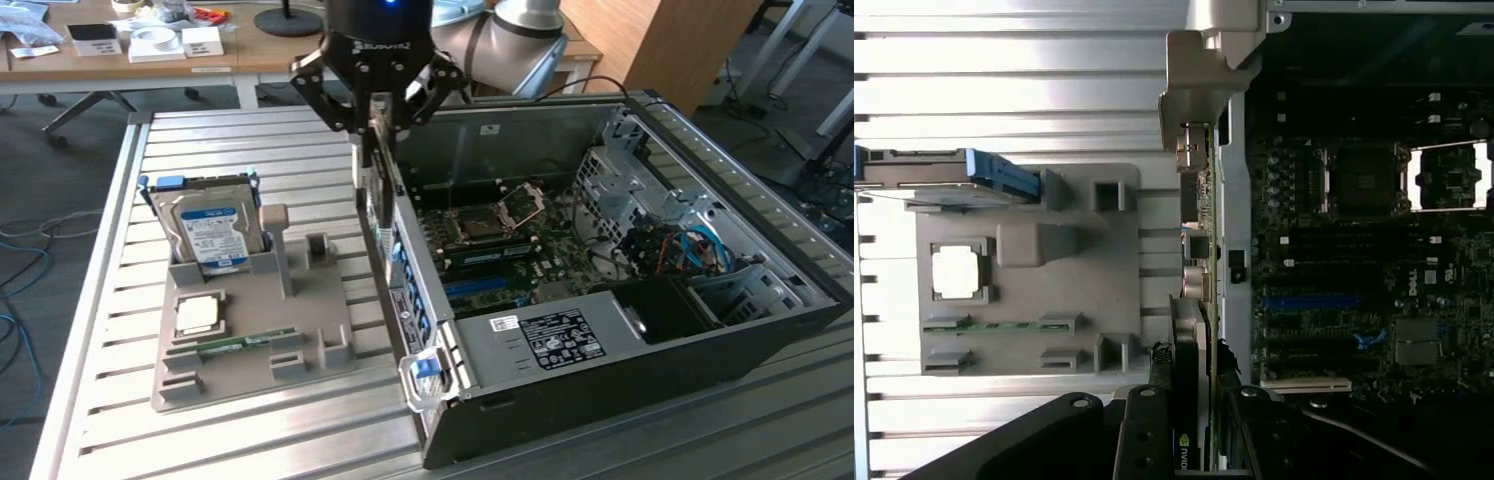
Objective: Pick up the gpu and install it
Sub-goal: 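Pick up the gpu and move the gpu toward the slot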
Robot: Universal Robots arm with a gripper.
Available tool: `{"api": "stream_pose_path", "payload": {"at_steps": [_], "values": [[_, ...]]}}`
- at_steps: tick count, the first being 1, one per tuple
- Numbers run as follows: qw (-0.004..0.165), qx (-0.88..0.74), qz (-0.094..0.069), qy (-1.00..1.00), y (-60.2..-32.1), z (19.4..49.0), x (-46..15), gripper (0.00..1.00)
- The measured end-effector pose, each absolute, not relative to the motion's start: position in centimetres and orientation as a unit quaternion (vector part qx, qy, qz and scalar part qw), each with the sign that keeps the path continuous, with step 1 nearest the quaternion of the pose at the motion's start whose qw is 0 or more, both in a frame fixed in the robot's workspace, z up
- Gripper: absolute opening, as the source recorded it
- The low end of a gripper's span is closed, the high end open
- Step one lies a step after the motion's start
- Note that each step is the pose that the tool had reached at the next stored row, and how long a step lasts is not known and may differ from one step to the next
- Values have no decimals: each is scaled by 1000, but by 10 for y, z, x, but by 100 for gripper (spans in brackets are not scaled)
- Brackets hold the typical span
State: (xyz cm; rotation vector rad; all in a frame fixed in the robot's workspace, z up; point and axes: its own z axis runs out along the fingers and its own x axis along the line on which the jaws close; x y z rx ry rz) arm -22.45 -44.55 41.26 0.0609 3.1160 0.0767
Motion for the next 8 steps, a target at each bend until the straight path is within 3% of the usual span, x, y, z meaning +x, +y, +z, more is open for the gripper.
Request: {"api": "stream_pose_path", "payload": {"at_steps": [8], "values": [[12,20,25,999,-444,413,-188,27]]}}
